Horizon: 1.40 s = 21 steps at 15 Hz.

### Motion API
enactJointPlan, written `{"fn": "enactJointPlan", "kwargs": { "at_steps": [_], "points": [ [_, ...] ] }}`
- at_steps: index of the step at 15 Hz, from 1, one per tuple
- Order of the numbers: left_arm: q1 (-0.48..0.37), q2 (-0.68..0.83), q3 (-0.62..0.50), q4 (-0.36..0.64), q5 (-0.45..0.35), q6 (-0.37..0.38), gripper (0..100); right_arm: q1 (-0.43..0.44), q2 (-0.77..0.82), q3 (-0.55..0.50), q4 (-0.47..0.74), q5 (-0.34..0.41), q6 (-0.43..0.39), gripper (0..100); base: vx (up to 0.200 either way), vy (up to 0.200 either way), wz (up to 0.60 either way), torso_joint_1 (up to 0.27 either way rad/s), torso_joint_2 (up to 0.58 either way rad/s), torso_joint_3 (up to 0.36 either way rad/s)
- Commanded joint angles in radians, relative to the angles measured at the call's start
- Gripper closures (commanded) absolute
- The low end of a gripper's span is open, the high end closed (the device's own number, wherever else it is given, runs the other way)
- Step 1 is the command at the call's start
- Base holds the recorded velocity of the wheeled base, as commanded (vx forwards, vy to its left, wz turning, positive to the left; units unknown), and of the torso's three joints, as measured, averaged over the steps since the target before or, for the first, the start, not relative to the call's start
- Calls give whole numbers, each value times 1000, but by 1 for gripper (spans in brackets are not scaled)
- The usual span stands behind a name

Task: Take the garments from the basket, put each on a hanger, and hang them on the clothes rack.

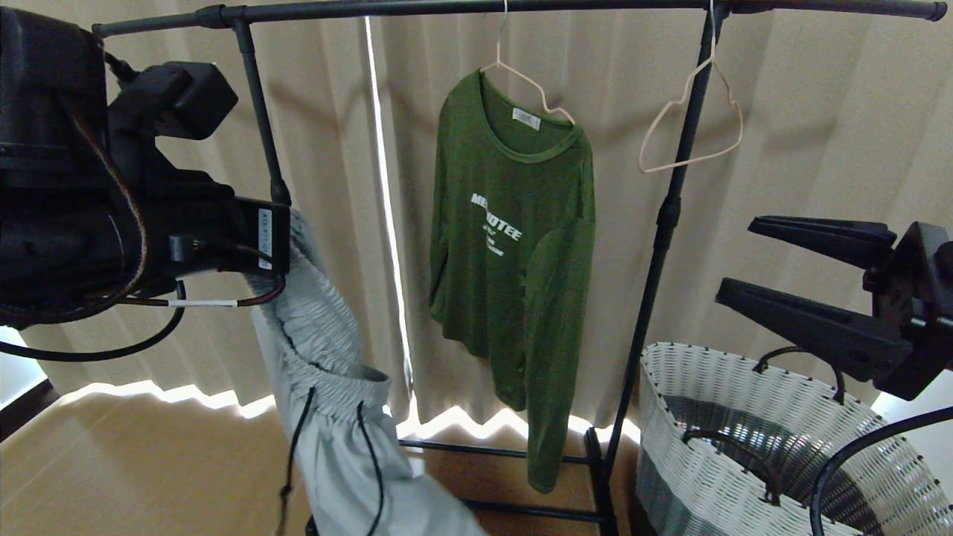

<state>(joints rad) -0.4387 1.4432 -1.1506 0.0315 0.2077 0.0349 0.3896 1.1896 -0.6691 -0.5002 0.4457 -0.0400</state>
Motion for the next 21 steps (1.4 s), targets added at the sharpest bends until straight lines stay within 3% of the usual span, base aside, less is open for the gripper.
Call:
{"fn": "enactJointPlan", "kwargs": {
  "at_steps": [1,5,8,11,14,21],
  "points": [
    [3,3,2,-2,-2,0,100,-8,-10,26,2,-5,-6,0,0,0,0,0,0,0],
    [44,-78,60,-2,9,10,100,-143,-13,106,5,-93,-93,0,0,0,0,0,0,0],
    [121,-172,121,-2,2,8,100,-235,-30,177,-6,-159,-106,0,0,0,0,0,0,0],
    [196,-254,160,-2,-1,8,100,-314,-38,307,-176,-159,-106,0,0,0,0,0,0,0],
    [198,-303,189,-2,-1,8,100,-330,-34,384,-278,-160,-98,0,0,0,0,0,0,0],
    [198,-353,262,-2,-1,8,100,-345,-59,543,-325,-160,-98,0,0,0,0,0,0,0]
  ]
}}
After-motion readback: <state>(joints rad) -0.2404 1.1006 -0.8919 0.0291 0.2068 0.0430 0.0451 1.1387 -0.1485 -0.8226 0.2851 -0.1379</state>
